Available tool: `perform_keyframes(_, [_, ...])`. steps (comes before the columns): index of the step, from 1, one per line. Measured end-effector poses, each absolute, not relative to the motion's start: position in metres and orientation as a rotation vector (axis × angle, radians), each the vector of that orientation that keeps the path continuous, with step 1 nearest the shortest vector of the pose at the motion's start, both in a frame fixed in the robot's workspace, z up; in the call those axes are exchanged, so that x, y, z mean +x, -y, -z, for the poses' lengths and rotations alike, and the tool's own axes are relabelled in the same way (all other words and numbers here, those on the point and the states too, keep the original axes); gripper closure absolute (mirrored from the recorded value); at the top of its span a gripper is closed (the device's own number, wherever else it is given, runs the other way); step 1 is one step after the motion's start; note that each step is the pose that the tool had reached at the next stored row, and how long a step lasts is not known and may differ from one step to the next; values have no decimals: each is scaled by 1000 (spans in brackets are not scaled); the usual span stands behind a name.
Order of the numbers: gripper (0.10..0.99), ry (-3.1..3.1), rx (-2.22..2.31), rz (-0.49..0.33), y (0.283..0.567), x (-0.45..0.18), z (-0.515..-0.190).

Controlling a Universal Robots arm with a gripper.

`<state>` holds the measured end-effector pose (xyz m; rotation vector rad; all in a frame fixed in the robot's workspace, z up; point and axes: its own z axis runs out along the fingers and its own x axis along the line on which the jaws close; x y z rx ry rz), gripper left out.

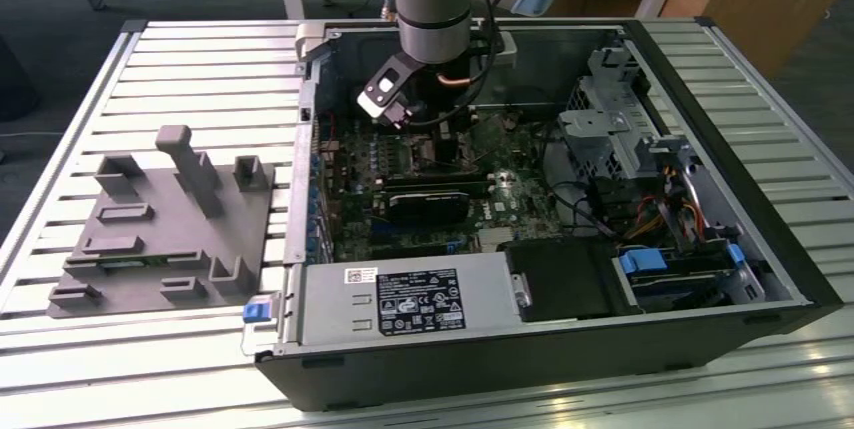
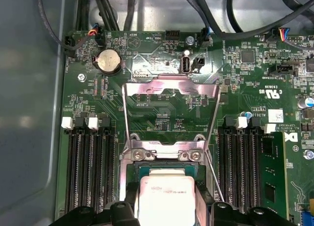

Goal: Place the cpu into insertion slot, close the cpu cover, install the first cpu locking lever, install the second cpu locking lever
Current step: 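Place the cpu into insertion slot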

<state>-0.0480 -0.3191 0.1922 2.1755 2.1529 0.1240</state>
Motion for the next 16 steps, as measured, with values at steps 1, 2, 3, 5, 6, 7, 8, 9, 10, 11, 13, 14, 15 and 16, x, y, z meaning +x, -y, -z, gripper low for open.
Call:
perform_keyframes(1, [549,-2153,2175,-124,319,-48,-192])
perform_keyframes(2, [549,-2153,2175,-124,319,-48,-192])
perform_keyframes(3, [549,-2153,2175,-124,319,-48,-192])
perform_keyframes(5, [549,-2153,2176,-124,319,-48,-192])
perform_keyframes(6, [549,-2153,2176,-124,319,-48,-192])
perform_keyframes(7, [549,-2153,2175,-124,319,-48,-192])
perform_keyframes(8, [549,-2153,2175,-124,319,-48,-192])
perform_keyframes(9, [549,-2153,2175,-125,319,-48,-192])
perform_keyframes(10, [537,-2153,2175,-125,319,-48,-192])
perform_keyframes(11, [537,-2153,2175,-125,319,-48,-192])
perform_keyframes(13, [475,-2153,2175,-125,319,-48,-192])
perform_keyframes(14, [475,-2153,2175,-124,319,-48,-192])
perform_keyframes(15, [475,-2153,2175,-124,319,-48,-192])
perform_keyframes(16, [475,-2153,2175,-124,319,-48,-192])
